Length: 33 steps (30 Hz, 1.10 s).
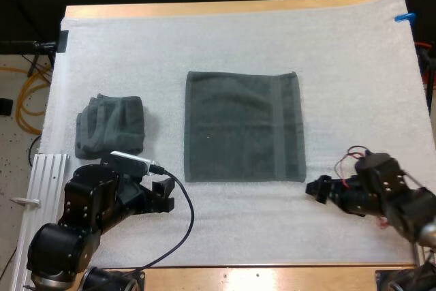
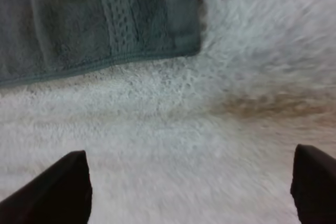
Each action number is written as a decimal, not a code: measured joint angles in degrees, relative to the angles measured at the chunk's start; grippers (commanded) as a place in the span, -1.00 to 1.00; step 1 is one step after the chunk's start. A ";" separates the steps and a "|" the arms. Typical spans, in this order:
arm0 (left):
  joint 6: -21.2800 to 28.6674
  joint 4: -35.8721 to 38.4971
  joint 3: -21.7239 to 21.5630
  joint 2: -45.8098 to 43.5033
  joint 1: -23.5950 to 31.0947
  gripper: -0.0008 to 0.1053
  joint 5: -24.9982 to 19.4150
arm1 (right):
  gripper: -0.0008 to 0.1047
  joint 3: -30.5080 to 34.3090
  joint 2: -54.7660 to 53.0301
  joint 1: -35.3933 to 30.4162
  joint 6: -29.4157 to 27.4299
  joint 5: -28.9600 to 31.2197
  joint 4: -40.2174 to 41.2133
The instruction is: Pick towel from pile fold and stack
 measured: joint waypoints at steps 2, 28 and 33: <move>0.00 -0.61 0.00 0.00 0.00 0.28 0.53 | 0.45 1.62 3.84 0.00 3.29 -0.89 -6.74; 0.00 -0.99 0.22 0.00 0.00 0.28 1.89 | -0.67 2.07 25.04 -0.43 14.95 -7.37 -34.03; -0.87 -3.19 3.86 0.00 0.00 0.28 6.13 | -0.99 2.07 25.04 -0.43 14.31 -7.34 -34.03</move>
